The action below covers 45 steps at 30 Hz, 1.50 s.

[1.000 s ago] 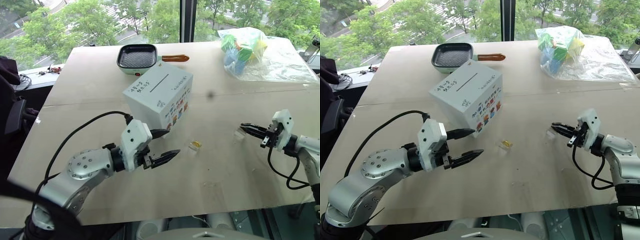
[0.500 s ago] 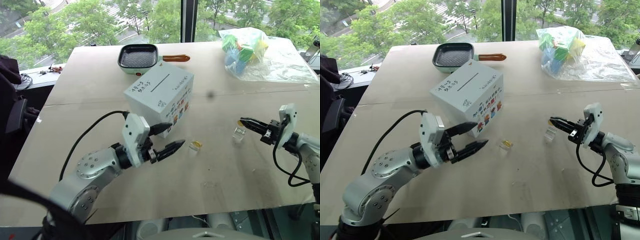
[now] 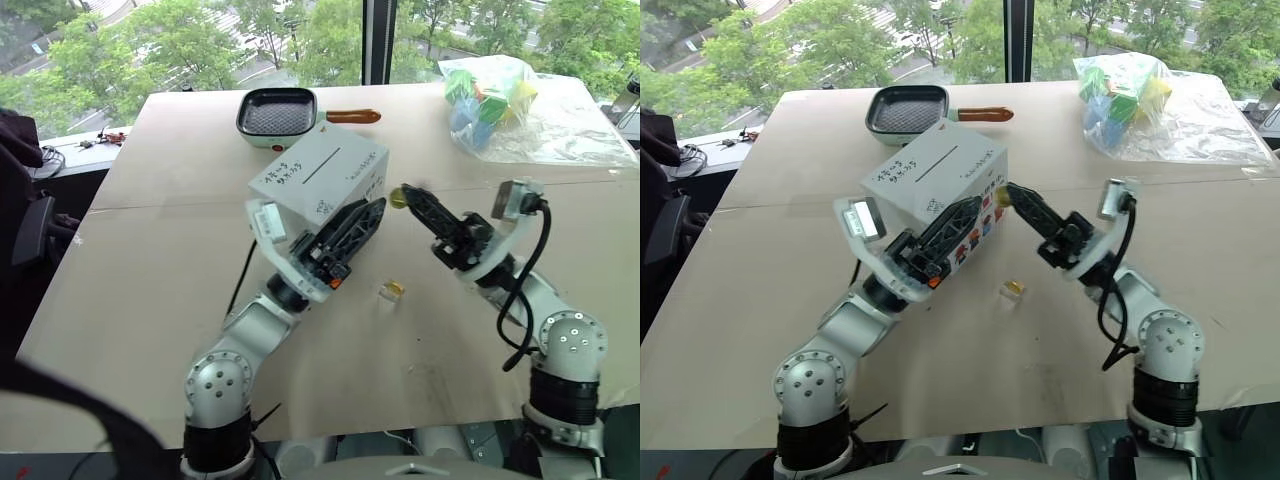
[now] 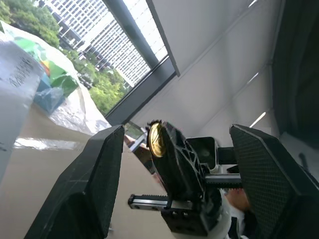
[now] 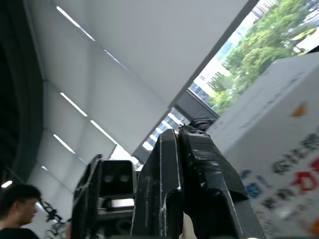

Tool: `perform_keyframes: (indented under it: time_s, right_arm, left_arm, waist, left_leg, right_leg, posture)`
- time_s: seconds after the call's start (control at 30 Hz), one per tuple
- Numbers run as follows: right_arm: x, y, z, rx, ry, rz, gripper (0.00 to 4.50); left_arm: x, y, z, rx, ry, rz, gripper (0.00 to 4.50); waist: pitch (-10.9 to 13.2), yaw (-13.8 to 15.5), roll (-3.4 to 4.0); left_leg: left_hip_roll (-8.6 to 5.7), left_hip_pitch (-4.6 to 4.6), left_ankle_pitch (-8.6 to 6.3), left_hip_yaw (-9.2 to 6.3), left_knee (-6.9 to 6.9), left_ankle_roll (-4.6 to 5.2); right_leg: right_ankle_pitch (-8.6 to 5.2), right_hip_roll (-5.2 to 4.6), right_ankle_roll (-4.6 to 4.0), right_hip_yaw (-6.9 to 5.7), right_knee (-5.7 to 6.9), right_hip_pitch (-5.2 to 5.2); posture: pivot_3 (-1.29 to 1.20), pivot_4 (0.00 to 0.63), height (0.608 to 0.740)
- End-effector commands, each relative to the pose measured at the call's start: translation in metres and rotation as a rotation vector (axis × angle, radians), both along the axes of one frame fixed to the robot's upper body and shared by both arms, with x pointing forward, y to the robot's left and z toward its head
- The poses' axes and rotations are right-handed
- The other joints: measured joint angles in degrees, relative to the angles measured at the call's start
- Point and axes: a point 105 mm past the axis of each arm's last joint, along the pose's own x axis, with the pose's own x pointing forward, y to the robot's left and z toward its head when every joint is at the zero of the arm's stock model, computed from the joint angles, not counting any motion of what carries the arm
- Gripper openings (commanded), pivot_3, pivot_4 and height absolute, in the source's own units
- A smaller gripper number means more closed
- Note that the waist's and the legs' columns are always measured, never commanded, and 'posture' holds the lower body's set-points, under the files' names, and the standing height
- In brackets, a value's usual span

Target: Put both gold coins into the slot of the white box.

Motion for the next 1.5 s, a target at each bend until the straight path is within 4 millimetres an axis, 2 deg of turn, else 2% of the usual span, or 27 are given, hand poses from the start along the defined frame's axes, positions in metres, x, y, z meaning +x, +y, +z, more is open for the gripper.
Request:
perform_keyframes:
  time_s: [0.03,0.07,0.1,0.13,0.33,0.43,0.53,0.57,1.5]
  right_arm:
    - [-0.008,0.000,0.014,0.050,-0.032,-0.013,0.01]
    - [-0.009,0.001,0.015,0.047,-0.036,-0.008,0.01]
    - [-0.010,0.002,0.016,0.047,-0.038,-0.004,0.00]
    - [-0.011,0.002,0.016,0.049,-0.039,-0.002,0.00]
    - [-0.013,0.005,0.017,0.041,-0.045,0.009,0.00]
    - [-0.019,0.010,0.018,0.037,-0.056,0.047,0.00]
    - [-0.023,0.014,0.019,0.034,-0.065,0.070,0.00]
    - [-0.024,0.015,0.019,0.033,-0.067,0.074,0.00]
    - [-0.031,0.028,0.024,0.026,-0.108,0.164,0.00]
  left_arm:
    - [-0.003,0.002,0.009,-0.039,-0.023,-0.011,3.18]
    - [-0.004,0.002,0.009,-0.043,-0.024,-0.015,3.18]
    - [-0.004,0.002,0.010,-0.044,-0.024,-0.015,2.81]
    - [-0.004,0.002,0.009,-0.040,-0.024,-0.011,2.62]
    - [-0.004,0.001,0.011,-0.054,-0.025,-0.020,2.62]
    - [-0.004,0.001,0.011,-0.078,-0.018,-0.025,1.72]
    - [-0.003,0.001,0.011,-0.087,-0.015,-0.026,0.38]
    - [-0.003,0.003,0.012,-0.100,-0.018,-0.021,0.06]
    - [-0.015,-0.012,0.003,-0.071,0.038,-0.198,0.06]
  waist:
    - [0.00,-0.12,0.01]
    - [0.00,-0.17,0.01]
    - [0.00,-0.24,0.01]
    - [0.00,-0.32,0.01]
    - [0.00,-1.32,0.01]
    - [0.00,-1.46,0.01]
    - [0.00,-1.46,0.01]
    - [0.00,-1.44,0.01]
    - [0.00,-1.43,0.01]
  left_leg:
    - [0.00,0.01,0.00,0.01,0.00,0.00]
    - [0.01,0.02,0.00,0.01,-0.01,0.00]
    - [0.02,0.01,0.00,0.01,-0.01,0.00]
    - [0.02,0.02,0.00,0.01,-0.01,0.00]
    - [0.02,0.01,0.00,0.02,-0.01,0.01]
    - [0.02,0.02,0.00,0.02,-0.01,0.01]
    - [0.04,0.02,0.00,0.01,-0.03,0.01]
    - [0.04,0.01,0.00,0.01,-0.03,0.01]
    - [0.03,0.01,-0.01,0.00,-0.03,0.02]
  right_leg:
    - [0.00,0.01,0.00,0.01,0.01,0.00]
    - [0.00,0.02,0.00,0.01,0.02,0.00]
    - [0.00,0.04,0.00,0.00,0.02,0.00]
    - [0.00,0.05,0.00,0.00,0.02,-0.01]
    - [0.00,0.05,0.00,0.02,0.02,0.00]
    - [0.00,0.05,0.00,0.02,0.02,0.00]
    - [-0.01,0.07,0.00,0.01,0.02,-0.01]
    - [0.00,0.07,0.00,0.01,0.02,-0.01]
    - [-0.01,0.06,0.00,0.02,-0.01,0.00]
  posture:
    - [0.00,0.150,0.721]
    - [0.00,0.150,0.721]
    - [0.00,0.150,0.721]
    - [0.00,0.150,0.721]
    - [0.00,0.150,0.721]
    - [0.00,0.150,0.721]
    - [0.00,0.150,0.721]
    - [0.00,0.150,0.721]
    - [0.00,0.150,0.721]
